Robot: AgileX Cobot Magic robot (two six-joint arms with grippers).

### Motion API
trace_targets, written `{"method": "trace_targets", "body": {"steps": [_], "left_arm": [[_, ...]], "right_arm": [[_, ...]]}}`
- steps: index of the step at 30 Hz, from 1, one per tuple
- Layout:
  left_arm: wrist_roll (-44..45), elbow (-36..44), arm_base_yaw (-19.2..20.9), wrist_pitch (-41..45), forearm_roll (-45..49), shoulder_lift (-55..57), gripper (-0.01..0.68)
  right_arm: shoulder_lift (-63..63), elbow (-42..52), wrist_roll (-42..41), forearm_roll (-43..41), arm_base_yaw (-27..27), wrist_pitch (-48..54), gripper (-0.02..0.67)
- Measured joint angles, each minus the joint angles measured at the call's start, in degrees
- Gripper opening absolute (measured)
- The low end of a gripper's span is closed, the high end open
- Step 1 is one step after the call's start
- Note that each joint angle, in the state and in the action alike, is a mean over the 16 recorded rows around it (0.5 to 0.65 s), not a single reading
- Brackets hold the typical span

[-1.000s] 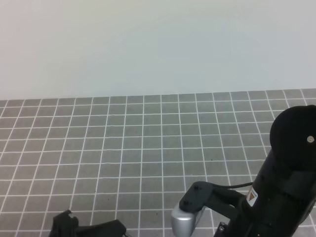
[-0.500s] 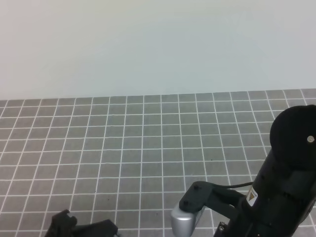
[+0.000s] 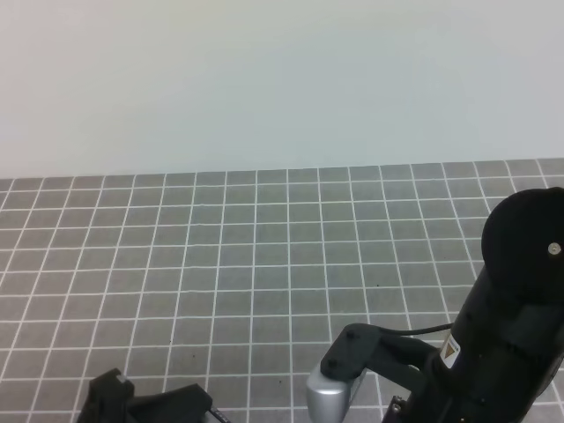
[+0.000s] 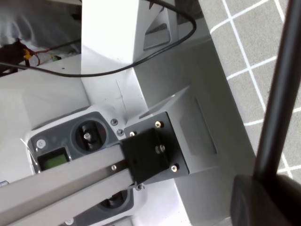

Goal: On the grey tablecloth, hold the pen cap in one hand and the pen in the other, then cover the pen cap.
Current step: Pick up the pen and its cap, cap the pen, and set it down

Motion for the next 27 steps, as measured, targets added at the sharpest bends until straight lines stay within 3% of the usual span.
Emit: {"method": "trace_targets", "body": {"steps": [27], "left_arm": [[0.02, -0.18, -3.49, 0.17, 1.86, 0.0, 0.054]], "right_arm": [[0.46, -0.4, 0.66, 1.33, 0.0, -0.07, 0.066]]}}
